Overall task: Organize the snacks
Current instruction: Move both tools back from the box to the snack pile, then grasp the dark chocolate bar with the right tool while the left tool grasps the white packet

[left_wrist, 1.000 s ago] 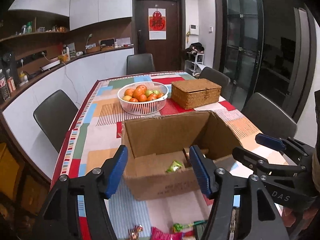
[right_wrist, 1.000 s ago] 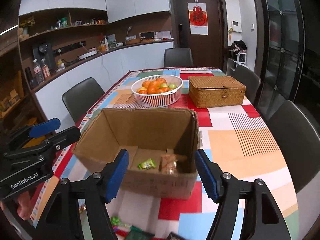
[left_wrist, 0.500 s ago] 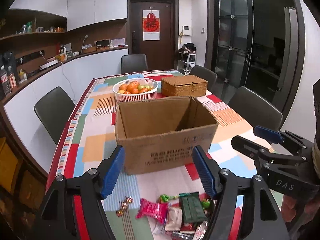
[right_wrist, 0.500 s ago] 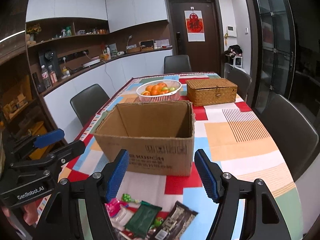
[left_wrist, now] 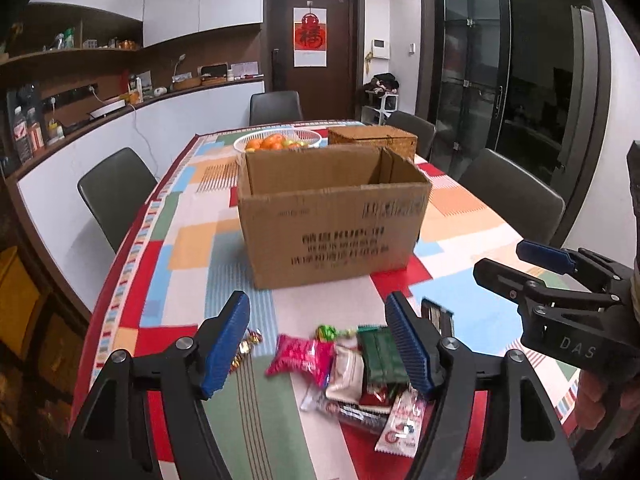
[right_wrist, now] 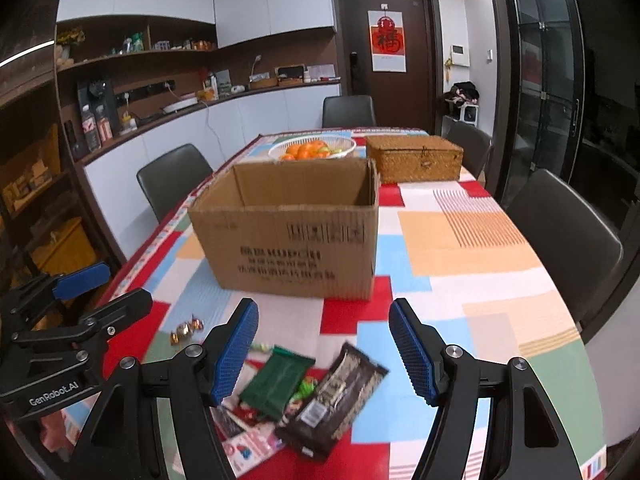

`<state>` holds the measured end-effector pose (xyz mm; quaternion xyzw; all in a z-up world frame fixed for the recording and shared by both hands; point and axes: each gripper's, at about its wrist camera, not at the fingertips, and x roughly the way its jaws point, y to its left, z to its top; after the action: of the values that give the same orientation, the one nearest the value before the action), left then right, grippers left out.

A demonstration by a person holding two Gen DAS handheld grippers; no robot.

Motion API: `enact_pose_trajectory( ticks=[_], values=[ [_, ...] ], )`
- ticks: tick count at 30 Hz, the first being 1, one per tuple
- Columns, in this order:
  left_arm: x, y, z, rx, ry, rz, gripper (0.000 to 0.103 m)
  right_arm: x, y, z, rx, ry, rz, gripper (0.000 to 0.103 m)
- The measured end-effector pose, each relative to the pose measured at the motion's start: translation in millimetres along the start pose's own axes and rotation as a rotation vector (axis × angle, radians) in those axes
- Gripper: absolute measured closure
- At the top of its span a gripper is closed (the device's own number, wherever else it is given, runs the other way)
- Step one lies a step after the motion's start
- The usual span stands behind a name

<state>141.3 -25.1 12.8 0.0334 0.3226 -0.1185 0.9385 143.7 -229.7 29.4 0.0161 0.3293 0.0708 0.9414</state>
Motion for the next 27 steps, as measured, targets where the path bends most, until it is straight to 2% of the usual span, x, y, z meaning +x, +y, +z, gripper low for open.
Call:
enact_pose_trajectory(
  ticks=[6,16,20,27],
  values=[
    [7,0,-23,0.009,0.034,-0.01,0.033,4,4,-22,-0.011,0.045,-0.004,0.034],
    [25,-2,-60,0.032,0.095,-0.024,0.034,23,3,-58,0.043,0.127,0.01,0.034],
    [38,-1,-66,0.025,0.123,-0.047,0.039,34,2,-69,0.064,0.174,0.018,0.034],
    [56,-4,-72,0.06,0.138,-0.042,0.045,54,-4,-79,0.089,0.222,0.0,0.034]
  ],
)
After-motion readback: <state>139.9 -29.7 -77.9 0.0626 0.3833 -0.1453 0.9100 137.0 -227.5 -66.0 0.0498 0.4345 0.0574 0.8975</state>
